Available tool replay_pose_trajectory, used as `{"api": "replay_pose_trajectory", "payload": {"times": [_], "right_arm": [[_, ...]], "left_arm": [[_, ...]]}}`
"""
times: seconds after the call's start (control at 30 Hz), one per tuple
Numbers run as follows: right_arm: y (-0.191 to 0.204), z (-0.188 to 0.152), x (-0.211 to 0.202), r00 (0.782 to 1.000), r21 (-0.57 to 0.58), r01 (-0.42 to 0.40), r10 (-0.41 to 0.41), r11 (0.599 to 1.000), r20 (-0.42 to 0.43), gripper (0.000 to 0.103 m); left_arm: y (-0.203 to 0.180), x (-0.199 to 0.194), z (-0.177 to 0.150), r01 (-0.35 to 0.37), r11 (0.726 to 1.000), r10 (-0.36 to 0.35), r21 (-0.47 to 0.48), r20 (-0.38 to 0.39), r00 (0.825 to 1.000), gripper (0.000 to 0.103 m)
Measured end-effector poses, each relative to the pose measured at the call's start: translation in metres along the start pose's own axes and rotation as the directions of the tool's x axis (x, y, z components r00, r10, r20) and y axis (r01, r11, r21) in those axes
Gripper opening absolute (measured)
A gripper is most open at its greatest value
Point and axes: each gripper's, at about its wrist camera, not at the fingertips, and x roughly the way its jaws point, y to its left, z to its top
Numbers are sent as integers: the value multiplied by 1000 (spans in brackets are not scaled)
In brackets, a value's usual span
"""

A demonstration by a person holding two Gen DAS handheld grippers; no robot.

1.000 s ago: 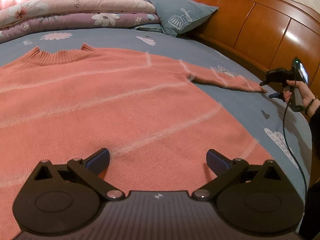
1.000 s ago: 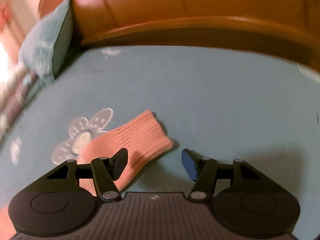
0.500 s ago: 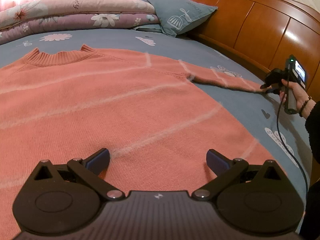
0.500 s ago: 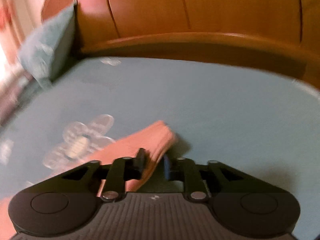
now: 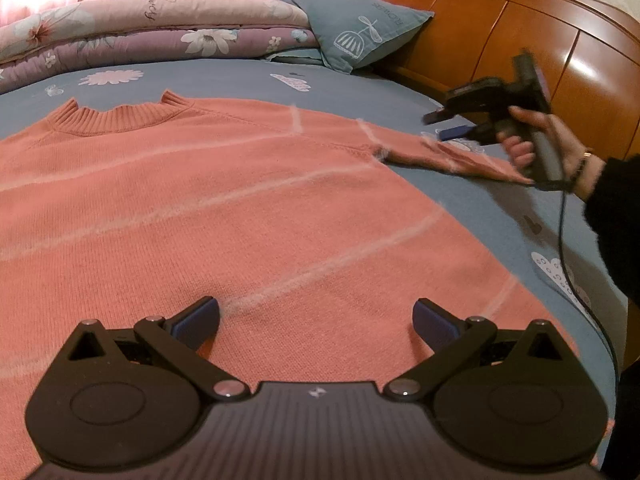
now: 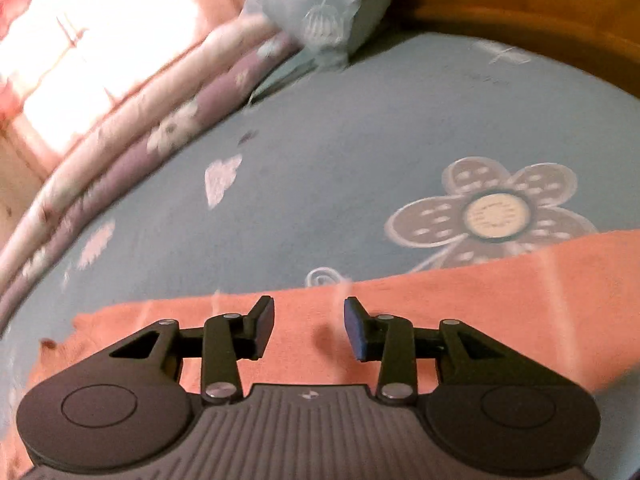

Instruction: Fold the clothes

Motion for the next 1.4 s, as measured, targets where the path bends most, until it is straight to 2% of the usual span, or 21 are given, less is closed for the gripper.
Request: {"api": "replay_pose_trajectory", "payload": {"times": [0.13,0.17,0.27,0.4,0.47,0.5,0.57,0.63,0.73,0.83,0.93,1.03,1.13,1.2,1.27,1.33,1.4], "right_arm": [[-31,8,11,1000,54,20,-19,998,-21,46],[-44,10,5,1000,83,10,-9,997,-11,46],[-78,9,-25,995,133,87,-92,987,31,46],[-123,7,-56,991,272,97,-119,957,67,45],[-118,5,-65,984,283,127,-156,951,81,48],[-112,3,-67,982,273,135,-165,952,90,54],[-95,0,-61,995,236,54,-73,970,72,59],[-79,-5,-46,1000,191,-3,-1,982,21,59],[-71,-15,-38,998,92,55,-53,994,-30,58],[-103,-15,-58,999,192,43,-47,980,18,58],[-144,-13,-83,995,272,58,-78,961,64,58],[-172,-7,-98,988,398,66,-114,915,99,61],[-164,0,-101,976,363,121,-178,924,128,68],[-156,5,-87,982,351,88,-140,932,126,68],[-148,7,-72,987,322,91,-129,942,100,69],[-140,9,-60,981,269,154,-179,951,70,69],[-135,9,-64,957,286,238,-275,928,95,68]], "left_arm": [[1,-1,0,3,1000,-3,-2,0,1000,102],[1,-1,0,3,1000,-3,-2,0,1000,102],[1,-1,0,4,1000,-4,-3,-1,1000,102],[1,-1,0,4,1000,-4,-2,-1,1000,102],[1,-1,0,3,1000,-3,0,-1,1000,102],[1,-1,0,3,1000,-3,1,-1,1000,102],[1,-1,0,2,1000,-2,3,-1,1000,102],[1,-1,0,0,1000,0,5,-1,1000,102],[1,-1,0,1,1000,-1,5,-1,1000,102],[1,-2,-1,2,1000,-2,4,-1,1000,102],[1,-2,-1,4,1000,-4,3,-2,1000,102],[1,-2,-1,3,1000,-3,4,-2,1000,102],[0,-2,-1,-1,1000,1,11,-2,1000,102],[0,-2,-1,-3,1000,3,16,-1,1000,102],[-1,-1,-2,-6,1000,6,21,-1,1000,102],[-1,-1,-2,-6,1000,6,21,-1,1000,102],[0,-1,-1,-2,1000,2,16,-1,1000,102]]}}
